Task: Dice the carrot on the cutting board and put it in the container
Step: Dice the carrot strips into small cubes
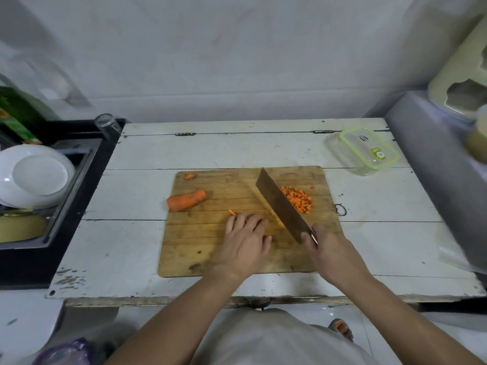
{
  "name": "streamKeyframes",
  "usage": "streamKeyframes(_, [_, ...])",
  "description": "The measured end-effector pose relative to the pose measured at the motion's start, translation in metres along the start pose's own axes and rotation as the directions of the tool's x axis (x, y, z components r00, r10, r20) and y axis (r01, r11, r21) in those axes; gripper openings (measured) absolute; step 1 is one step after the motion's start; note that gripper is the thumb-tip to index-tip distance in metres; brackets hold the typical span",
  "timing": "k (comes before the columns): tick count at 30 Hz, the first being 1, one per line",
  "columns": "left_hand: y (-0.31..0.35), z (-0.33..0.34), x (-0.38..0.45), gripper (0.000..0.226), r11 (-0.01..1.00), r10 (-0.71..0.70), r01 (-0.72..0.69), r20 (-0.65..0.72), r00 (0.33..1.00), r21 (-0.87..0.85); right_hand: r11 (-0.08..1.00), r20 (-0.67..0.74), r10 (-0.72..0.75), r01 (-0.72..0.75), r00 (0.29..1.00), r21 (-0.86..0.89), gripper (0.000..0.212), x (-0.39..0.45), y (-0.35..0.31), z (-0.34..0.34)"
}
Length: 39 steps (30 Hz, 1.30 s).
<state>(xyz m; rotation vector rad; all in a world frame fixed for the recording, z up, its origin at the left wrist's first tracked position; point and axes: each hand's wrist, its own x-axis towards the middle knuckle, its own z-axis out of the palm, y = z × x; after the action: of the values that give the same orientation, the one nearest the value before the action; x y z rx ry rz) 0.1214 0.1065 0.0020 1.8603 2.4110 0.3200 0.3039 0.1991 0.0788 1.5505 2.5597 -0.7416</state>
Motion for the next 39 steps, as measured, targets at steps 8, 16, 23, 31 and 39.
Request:
streamKeyframes(8, [-0.014, 0.007, -0.009, 0.043, 0.990, 0.045, -0.054, -0.069, 0.997, -0.133, 0.999, -0.011, 0.009, -0.008, 1.000, 0.035, 0.025, -0.004, 0.008, -0.004])
streamKeyframes(16, [0.000, 0.003, -0.011, 0.054, 0.999, -0.026, 0.026, -0.002, 1.000, -0.036, 0.999, 0.008, -0.038, 0.038, 0.999, -0.035, 0.024, -0.010, -0.005, 0.006])
streamKeyframes(23, [0.002, 0.008, -0.010, 0.050, 0.999, -0.027, 0.028, -0.034, 0.999, 0.035, 0.997, 0.029, -0.008, 0.010, 1.000, -0.074, 0.024, -0.018, -0.012, 0.012])
streamKeyframes(31, [0.002, 0.010, -0.013, 0.050, 0.999, -0.044, 0.044, -0.017, 0.999, 0.016, 0.998, 0.019, 0.015, -0.014, 1.000, -0.059, 0.026, 0.009, -0.033, 0.011])
streamKeyframes(39, [0.002, 0.009, -0.014, 0.052, 0.999, -0.041, 0.041, -0.005, 0.999, 0.028, 0.994, -0.032, -0.037, 0.033, 0.999, -0.100, 0.028, -0.018, -0.023, 0.010])
